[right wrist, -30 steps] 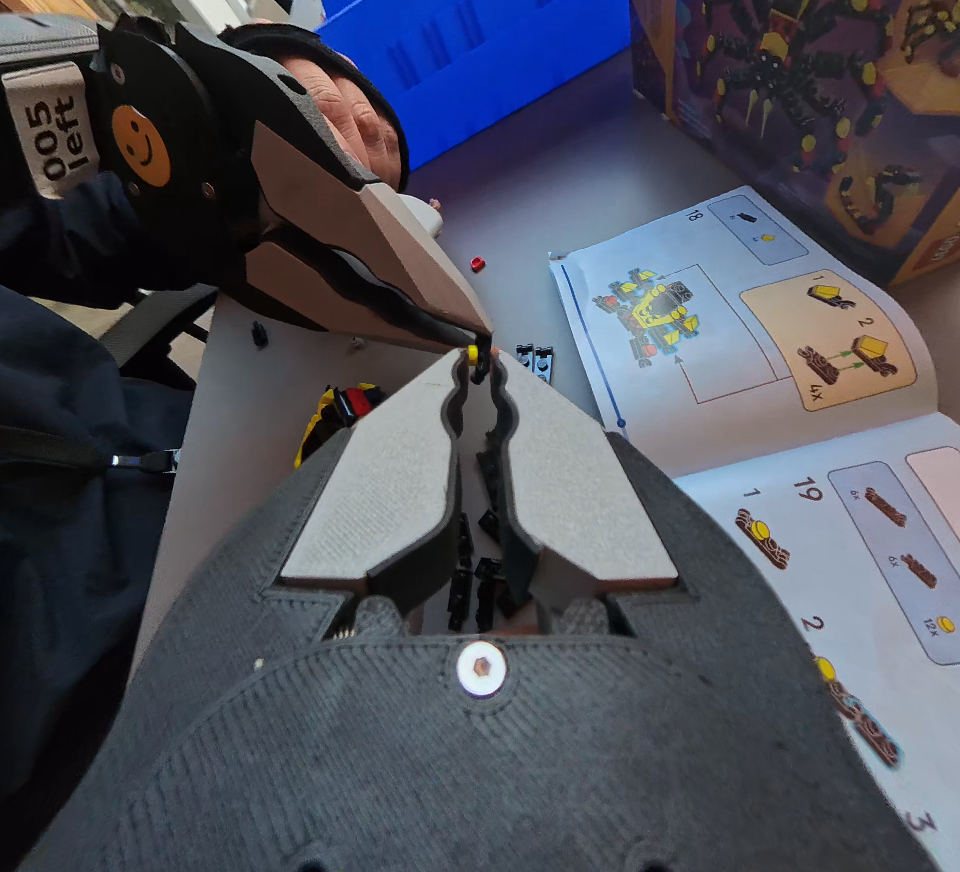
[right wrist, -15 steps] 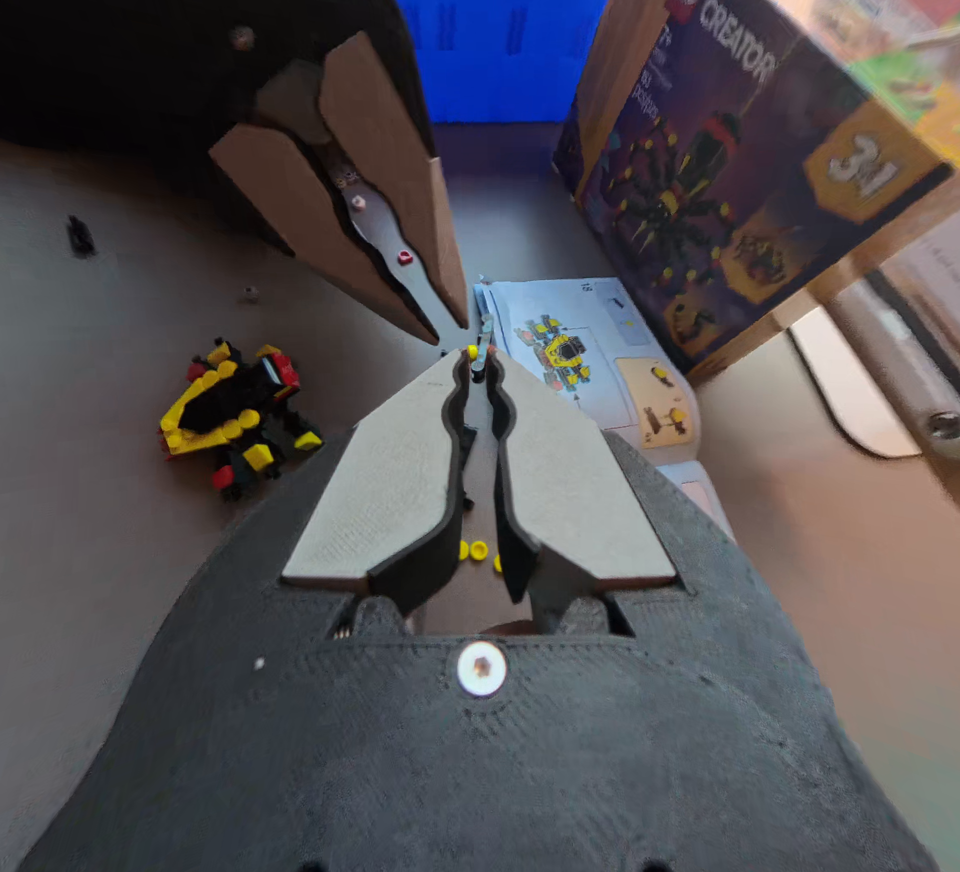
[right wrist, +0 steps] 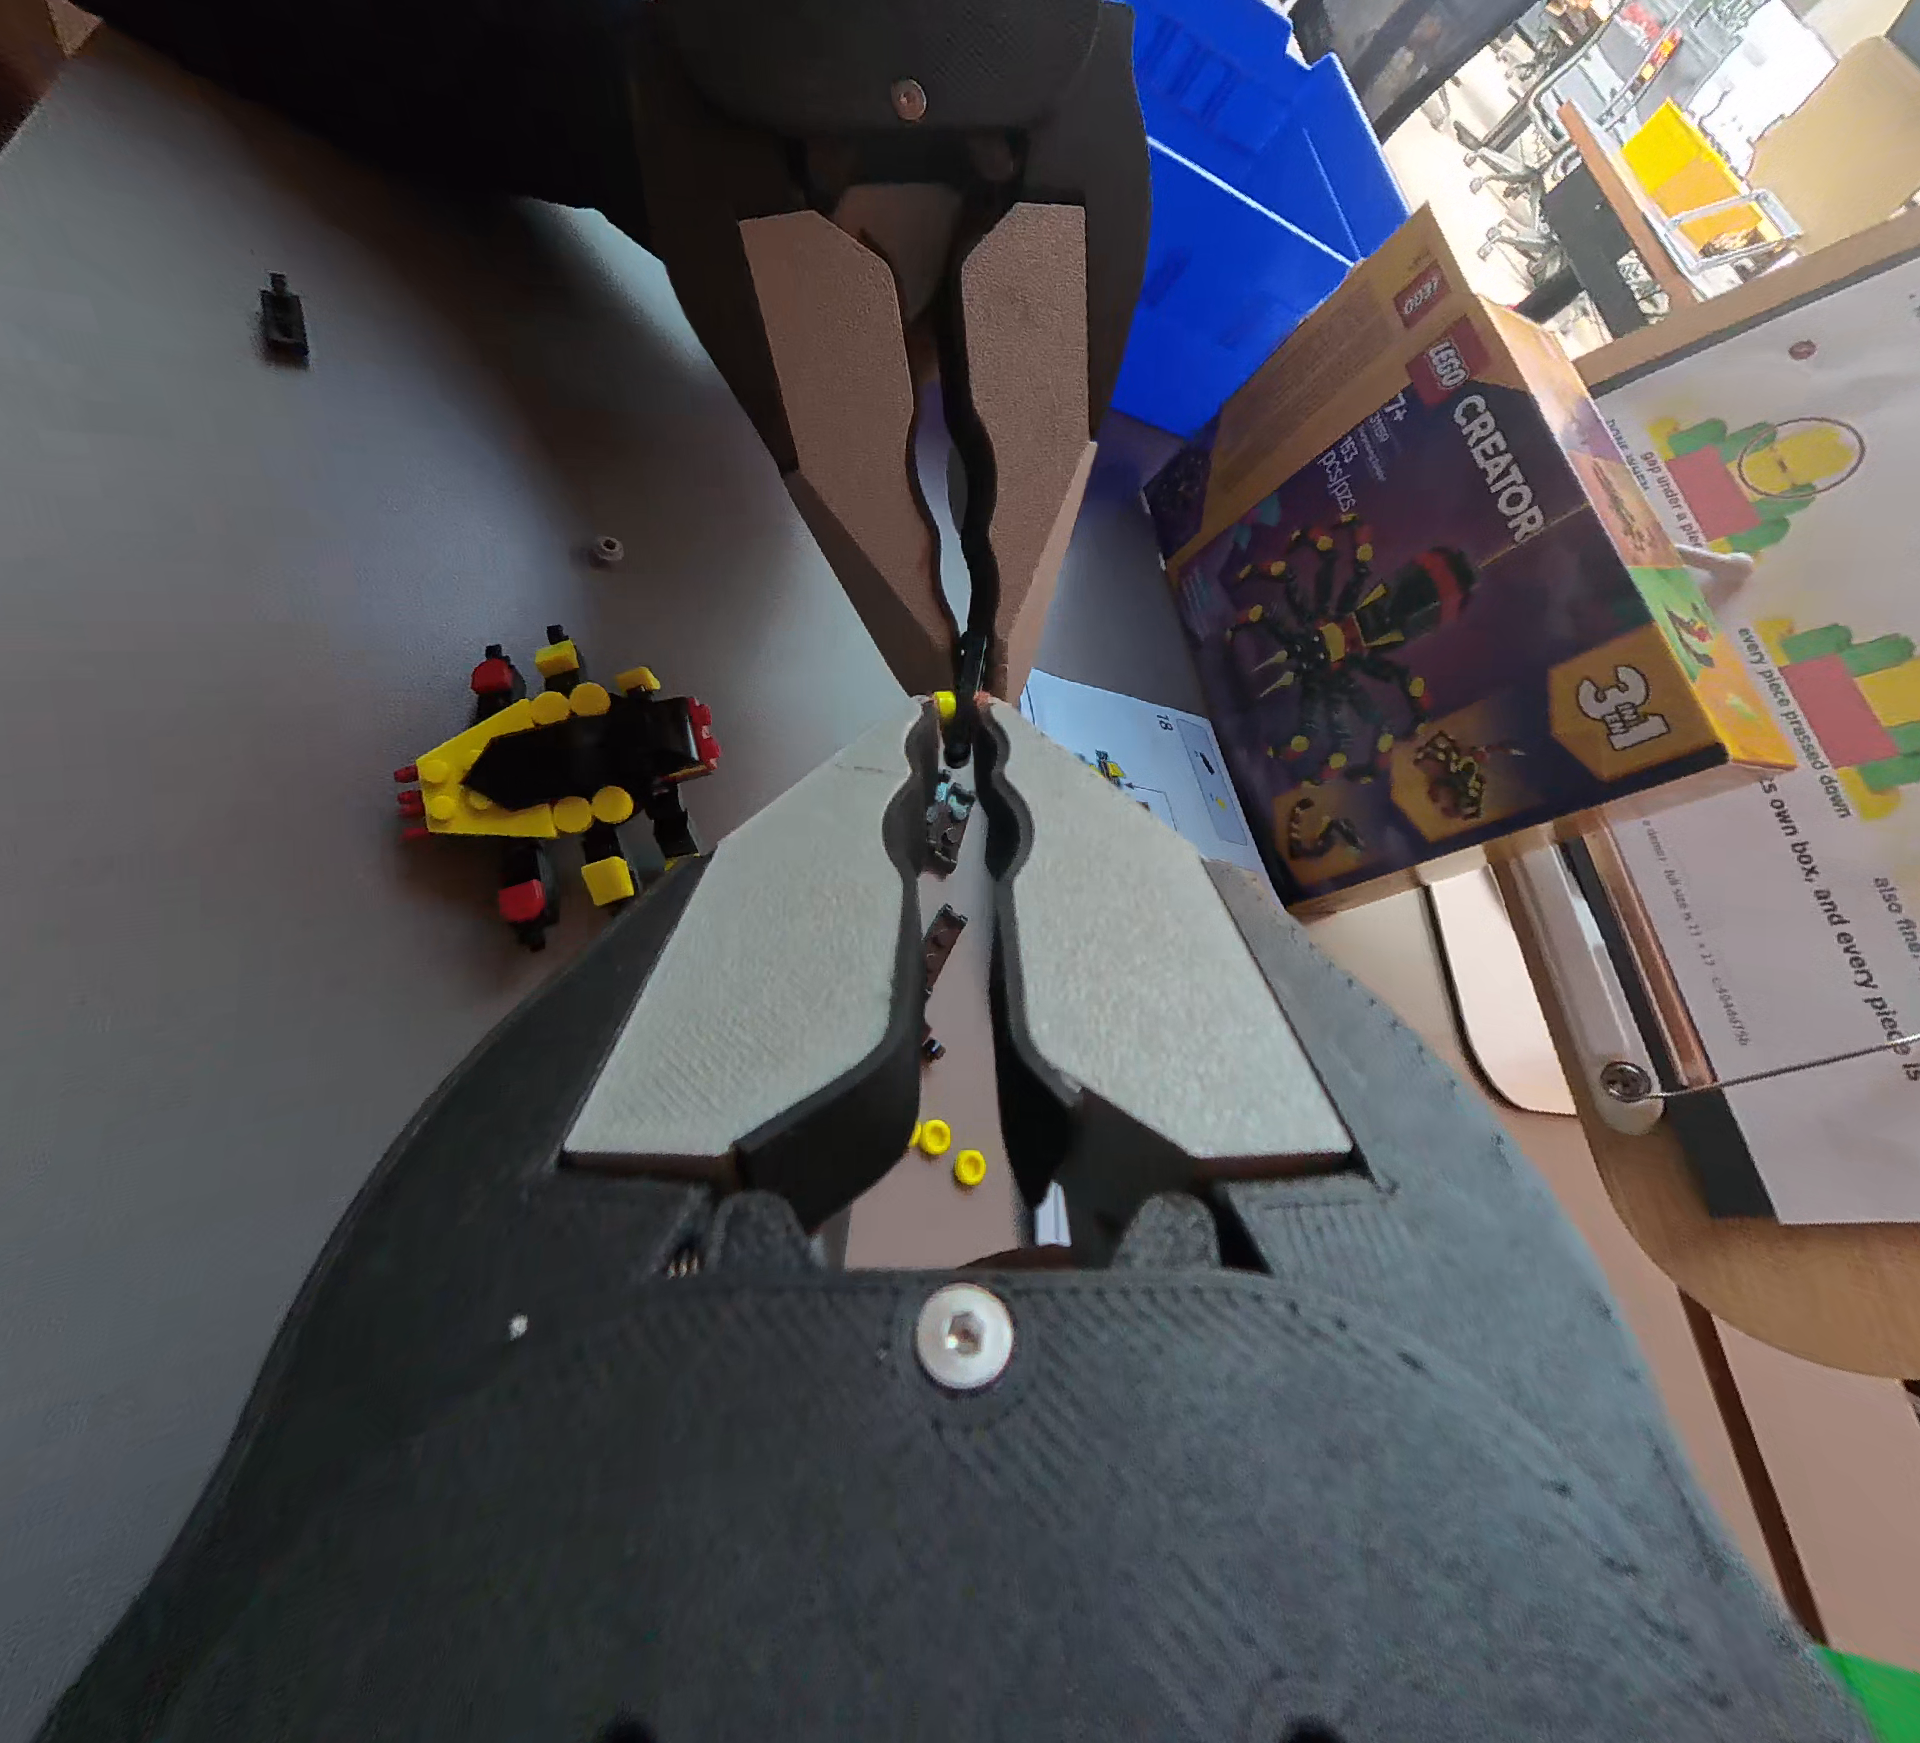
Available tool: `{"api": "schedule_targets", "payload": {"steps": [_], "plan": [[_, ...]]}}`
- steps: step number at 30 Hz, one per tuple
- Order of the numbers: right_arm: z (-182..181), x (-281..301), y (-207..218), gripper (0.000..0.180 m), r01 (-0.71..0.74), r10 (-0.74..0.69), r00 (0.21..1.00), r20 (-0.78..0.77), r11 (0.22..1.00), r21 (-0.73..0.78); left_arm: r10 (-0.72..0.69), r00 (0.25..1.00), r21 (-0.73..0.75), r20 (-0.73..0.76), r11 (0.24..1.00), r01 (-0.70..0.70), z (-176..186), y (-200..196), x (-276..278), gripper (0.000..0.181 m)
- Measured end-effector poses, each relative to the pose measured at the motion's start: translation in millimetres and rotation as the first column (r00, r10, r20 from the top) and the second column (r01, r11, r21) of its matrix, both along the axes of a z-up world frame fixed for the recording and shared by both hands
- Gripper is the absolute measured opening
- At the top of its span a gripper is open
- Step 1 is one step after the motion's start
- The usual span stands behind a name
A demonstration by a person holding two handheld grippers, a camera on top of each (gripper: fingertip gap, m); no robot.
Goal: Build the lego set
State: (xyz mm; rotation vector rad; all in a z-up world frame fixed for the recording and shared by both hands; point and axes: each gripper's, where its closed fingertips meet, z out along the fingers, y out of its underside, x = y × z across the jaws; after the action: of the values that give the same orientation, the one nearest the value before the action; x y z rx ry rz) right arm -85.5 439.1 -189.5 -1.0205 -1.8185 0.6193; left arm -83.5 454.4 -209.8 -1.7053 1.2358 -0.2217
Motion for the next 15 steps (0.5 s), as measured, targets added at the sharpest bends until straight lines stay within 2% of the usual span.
{"api": "schedule_targets", "payload": {"steps": [5,11,15], "plan": [[1.7,-0.1,-1.6,0.003,0.015,-0.015,1.000,-0.003,0.996,0.083,-0.009,1.000,0.026,-0.006,1.000,0.009,2.5,-2.7,-0.6,0.000],[5.0,0.5,5.4,0.003,0.061,-0.060,0.998,-0.014,0.995,0.081,0.044,0.999,0.075,0.005,0.996,-0.044,9.8,1.2,-0.6,0.000],[0.4,-1.5,10.7,0.004,0.086,-0.085,0.996,-0.009,0.990,0.114,0.069,0.998,0.054,0.006,0.996,-0.069,8.0,3.5,-1.9,0.000]]}}
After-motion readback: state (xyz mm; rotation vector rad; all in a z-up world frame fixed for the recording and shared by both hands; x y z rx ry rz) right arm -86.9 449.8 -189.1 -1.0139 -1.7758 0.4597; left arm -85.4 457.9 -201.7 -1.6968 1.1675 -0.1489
